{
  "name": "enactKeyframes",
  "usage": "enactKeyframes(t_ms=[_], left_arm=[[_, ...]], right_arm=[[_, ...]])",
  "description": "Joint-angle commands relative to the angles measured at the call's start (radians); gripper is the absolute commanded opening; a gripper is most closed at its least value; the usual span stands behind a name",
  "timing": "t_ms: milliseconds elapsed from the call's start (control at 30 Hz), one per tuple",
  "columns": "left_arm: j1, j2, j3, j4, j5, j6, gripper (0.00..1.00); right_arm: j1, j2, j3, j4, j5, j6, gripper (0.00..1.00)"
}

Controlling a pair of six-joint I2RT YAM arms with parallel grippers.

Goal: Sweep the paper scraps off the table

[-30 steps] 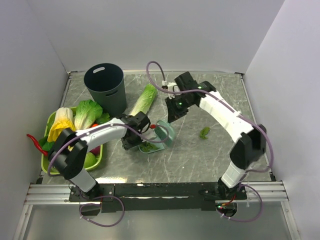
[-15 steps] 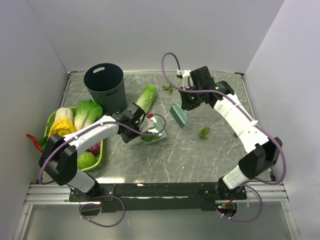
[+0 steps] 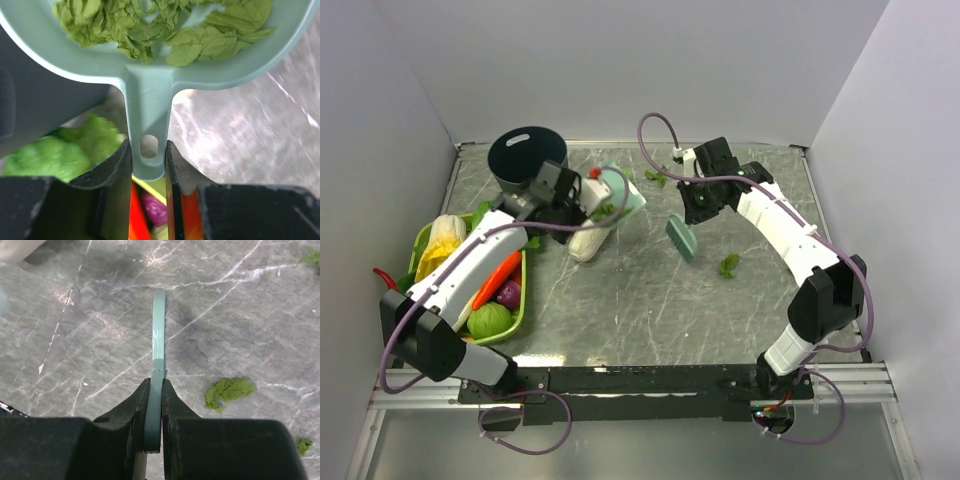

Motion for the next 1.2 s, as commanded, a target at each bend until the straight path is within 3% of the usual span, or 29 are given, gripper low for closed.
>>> enactKeyframes(t_ms=[0,600,867,1167], left_arm=[[0.084,0.003,0.121,-0.002,0.047,-0.055,0.01],[0.322,0.258,0.713,-0.23,0.047,-0.057,0.01],[0.431,0.267,0.72,-0.197,-0.068,0.053,0.01],[0.516,0.243,0.632,-0.054,-0.24,0.348,0.01]], right_arm=[[0.0,0.036,0.079,0.031,-0.038,0.001,0.0],[0.007,0.06,0.06,0.031,-0.107,0.001,0.0],[0.012,0.057,0.056,0.032,-0.124,-0.002,0.0],[0.021,0.048,0.037,0.034,-0.133,-0.009,0.0]])
